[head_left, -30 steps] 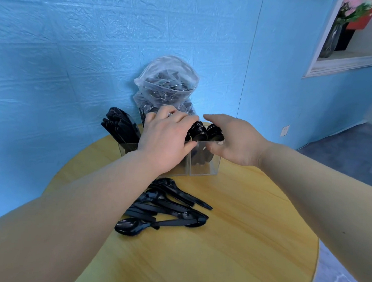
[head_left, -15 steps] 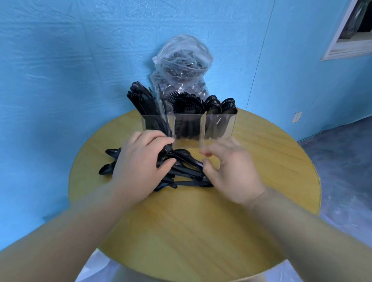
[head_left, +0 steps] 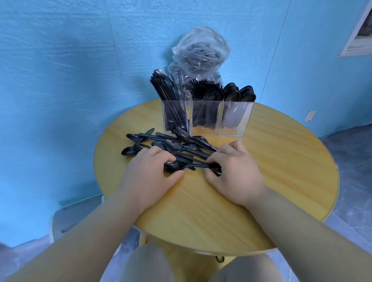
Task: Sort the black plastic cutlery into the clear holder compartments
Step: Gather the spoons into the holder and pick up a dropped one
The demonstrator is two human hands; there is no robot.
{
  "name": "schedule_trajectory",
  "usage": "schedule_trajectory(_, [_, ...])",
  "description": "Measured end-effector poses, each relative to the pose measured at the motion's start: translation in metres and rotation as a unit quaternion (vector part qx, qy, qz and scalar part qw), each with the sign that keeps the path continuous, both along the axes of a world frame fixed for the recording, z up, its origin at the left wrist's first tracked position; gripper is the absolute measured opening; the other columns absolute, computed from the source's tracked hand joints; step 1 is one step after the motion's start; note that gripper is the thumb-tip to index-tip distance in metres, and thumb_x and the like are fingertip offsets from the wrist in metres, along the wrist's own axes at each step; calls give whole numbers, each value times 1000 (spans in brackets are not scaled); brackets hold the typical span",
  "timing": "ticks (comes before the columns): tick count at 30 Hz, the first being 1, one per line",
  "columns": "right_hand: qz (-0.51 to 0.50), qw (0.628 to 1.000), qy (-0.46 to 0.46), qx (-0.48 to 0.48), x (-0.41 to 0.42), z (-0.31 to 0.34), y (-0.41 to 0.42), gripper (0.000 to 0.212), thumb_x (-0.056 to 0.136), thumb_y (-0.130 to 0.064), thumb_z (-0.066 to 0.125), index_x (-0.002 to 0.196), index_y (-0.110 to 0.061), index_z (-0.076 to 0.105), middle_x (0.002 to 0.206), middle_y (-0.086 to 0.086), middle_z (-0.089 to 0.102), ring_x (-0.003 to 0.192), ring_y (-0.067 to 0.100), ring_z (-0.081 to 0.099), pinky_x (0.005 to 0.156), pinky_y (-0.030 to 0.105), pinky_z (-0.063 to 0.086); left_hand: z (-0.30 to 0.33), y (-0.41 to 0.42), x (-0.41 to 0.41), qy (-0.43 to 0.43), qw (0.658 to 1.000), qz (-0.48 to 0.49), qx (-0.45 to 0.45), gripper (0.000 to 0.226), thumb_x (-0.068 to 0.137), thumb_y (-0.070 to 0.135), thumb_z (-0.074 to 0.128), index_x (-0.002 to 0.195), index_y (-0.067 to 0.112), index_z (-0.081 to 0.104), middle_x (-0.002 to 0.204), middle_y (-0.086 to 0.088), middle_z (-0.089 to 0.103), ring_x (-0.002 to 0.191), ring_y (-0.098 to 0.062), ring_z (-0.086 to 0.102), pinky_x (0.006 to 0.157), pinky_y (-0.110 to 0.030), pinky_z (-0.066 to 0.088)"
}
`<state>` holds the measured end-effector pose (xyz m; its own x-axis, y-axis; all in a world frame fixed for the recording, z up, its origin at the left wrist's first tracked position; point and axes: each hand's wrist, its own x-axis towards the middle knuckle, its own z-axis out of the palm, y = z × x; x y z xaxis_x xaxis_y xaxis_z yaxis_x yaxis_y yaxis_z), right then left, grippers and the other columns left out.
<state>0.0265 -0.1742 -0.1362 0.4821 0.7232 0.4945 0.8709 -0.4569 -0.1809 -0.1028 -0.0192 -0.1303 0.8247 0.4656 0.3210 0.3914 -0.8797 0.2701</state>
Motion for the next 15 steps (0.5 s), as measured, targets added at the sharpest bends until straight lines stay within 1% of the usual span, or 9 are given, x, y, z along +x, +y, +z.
schedule_trajectory(2, [7,1000,1,3,1,-1,-1,18,76,-33,68,84,-18,72,79,-3,63,88,24,49,73,30,46,1,0,-1,1,1000,-9,-5,37,84,57,56,111,33,62,113,15,55,106,-7,45,78,-19,32])
schedule_trajectory(4, [8,1000,6,7,2,-1,-1,15,76,-32,68,82,-18,70,78,-4,62,87,21,46,73,27,43,2,0,-2,-6,1000,-6,-7,37,83,56,59,111,33,62,114,15,54,108,-7,44,78,-19,31])
schedule_trajectory(8, [6,999,39,14,1,0,-2,11,78,-28,66,83,-19,64,79,-7,59,88,13,36,73,25,39,2,1,-1,-8,1000,8,-10,50,81,59,59,124,34,54,124,15,50,118,-10,40,90,-23,34])
schedule_trajectory(11, [15,998,64,7,-1,5,-3,8,78,-25,64,83,-19,60,76,-9,55,90,13,38,73,27,41,3,1,-1,-9,1000,7,-28,58,82,59,58,133,33,48,126,14,50,119,-9,43,92,-24,36])
schedule_trajectory(13, [21,996,86,13,-2,8,-4,7,79,-22,64,84,-18,60,72,-11,48,88,11,40,72,28,41,3,0,-1,-25,998,1,-55,58,84,53,59,136,31,45,122,14,53,113,-8,48,89,-24,40])
schedule_trajectory(15, [24,994,104,20,-3,9,-5,9,82,-21,64,89,-18,60,73,-8,45,84,8,38,71,26,39,4,-1,-2,-39,997,-3,-74,46,89,43,58,132,30,48,108,14,58,100,-6,53,80,-21,41])
